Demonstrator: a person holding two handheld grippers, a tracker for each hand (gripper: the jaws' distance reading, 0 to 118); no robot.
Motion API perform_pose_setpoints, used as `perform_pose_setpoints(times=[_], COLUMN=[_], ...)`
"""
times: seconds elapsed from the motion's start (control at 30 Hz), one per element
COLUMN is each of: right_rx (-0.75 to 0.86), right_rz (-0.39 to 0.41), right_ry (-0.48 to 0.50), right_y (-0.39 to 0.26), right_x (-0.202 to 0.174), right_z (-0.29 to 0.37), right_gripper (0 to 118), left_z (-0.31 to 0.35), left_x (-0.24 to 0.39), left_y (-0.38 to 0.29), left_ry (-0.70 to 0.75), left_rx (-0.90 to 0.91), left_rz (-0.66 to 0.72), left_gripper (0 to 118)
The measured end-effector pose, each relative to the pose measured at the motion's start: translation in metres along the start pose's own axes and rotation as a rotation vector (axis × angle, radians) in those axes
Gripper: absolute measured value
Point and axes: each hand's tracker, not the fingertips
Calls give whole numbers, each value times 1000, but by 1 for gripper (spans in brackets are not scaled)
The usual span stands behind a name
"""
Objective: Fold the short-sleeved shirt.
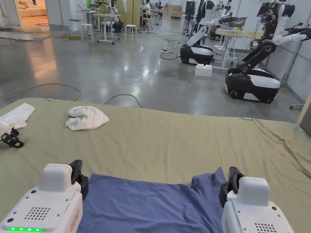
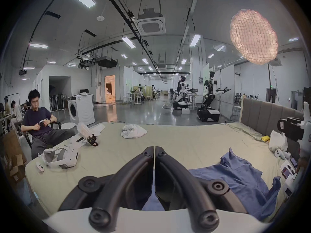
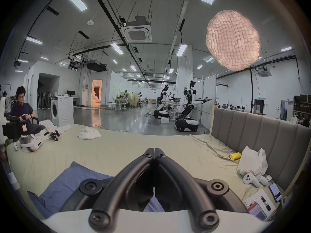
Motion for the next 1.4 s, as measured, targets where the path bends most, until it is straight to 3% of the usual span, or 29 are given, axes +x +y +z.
perform_pose_setpoints(times=[0.2,0.43,0.57,0.63,0.7,0.77,1.0,1.07,1.1,1.17,1.23,1.27,1.37,1.4], right_rx=[-48,-169,-248,-267,-289,-308,-386,-403,-413,-438,-477,-506,-571,-584], right_rz=[-3,-2,-5,-12,-6,2,-4,0,1,-10,-12,-10,-3,-14], right_ry=[30,-3,-30,-32,-45,-53,-74,-85,-87,-96,-112,-116,-115,-107], right_y=[-9,-36,-51,-59,-66,-73,-92,-98,-101,-106,-109,-110,-111,-111], right_x=[3,22,32,37,41,45,58,62,65,70,76,80,99,107], right_z=[-16,-37,-51,-55,-57,-60,-65,-67,-69,-76,-87,-96,-125,-136], right_gripper=[0,0,0,0,0,0,0,0,0,0,0,9,58,64], left_z=[-63,-199,-251,-273,-287,-301,-327,-323,-321,-319,-321,-319,-310,-305], left_x=[-33,-63,-50,-45,-39,-37,-19,-13,-9,-1,1,5,1,0], left_y=[-13,-28,-34,-42,-48,-58,-97,-98,-97,-95,-93,-93,-89,-86], left_ry=[-82,-118,-128,-133,-110,-116,-61,-40,-31,-39,-71,-77,-110,-120], left_rx=[-212,-575,-656,-711,-762,-809,-986,-950,-937,-930,-917,-912,-876,-856], left_rz=[143,108,48,18,-2,12,-61,-92,-85,-85,-104,-133,-128,-113], left_gripper=[3,3,5,21,65,71,70,66,60,22,8,7,6,6])
